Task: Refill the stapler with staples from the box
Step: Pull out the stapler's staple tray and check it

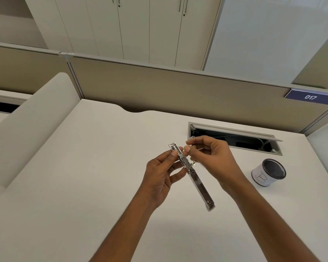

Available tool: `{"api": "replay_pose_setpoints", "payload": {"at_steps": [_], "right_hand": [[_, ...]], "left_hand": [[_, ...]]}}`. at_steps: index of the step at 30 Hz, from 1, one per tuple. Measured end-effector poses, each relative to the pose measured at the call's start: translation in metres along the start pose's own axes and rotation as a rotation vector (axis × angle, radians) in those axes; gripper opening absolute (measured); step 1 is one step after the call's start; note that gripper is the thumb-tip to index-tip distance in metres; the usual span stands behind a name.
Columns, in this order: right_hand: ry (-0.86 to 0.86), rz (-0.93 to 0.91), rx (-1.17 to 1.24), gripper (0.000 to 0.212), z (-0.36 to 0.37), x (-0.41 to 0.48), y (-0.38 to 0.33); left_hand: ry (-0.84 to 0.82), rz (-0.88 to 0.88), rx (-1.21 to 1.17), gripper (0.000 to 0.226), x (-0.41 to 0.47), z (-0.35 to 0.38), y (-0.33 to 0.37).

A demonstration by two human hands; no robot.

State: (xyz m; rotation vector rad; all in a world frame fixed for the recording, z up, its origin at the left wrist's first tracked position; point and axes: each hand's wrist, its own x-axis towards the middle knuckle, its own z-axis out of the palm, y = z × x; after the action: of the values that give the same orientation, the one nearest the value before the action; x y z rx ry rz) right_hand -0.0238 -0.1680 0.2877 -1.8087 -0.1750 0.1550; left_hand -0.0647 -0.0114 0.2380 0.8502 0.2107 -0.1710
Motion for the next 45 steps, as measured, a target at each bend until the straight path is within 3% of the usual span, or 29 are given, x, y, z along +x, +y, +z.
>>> {"api": "replay_pose_setpoints", "payload": {"at_steps": [6,15,30,36,45], "right_hand": [[-0.121,0.057,-0.017,0.018,-0.002,0.004,0.001],[-0.104,0.022,-0.174,0.015,-0.001,0.008,-0.003],[-0.124,0.052,-0.222,0.018,0.001,0.006,-0.009],[-0.151,-0.095,-0.351,0.018,-0.006,0.002,-0.013],[-0.167,-0.098,-0.447,0.013,-0.009,0.002,-0.022]], "left_hand": [[0.015,-0.006,0.000,0.028,-0.001,-0.003,0.000],[-0.005,-0.023,0.004,0.031,-0.003,-0.001,-0.005],[0.004,-0.004,0.038,0.028,-0.006,-0.001,-0.003],[0.016,-0.018,0.011,0.025,-0.007,0.000,-0.006],[0.015,-0.027,0.007,0.025,-0.008,0.002,-0.008]]}}
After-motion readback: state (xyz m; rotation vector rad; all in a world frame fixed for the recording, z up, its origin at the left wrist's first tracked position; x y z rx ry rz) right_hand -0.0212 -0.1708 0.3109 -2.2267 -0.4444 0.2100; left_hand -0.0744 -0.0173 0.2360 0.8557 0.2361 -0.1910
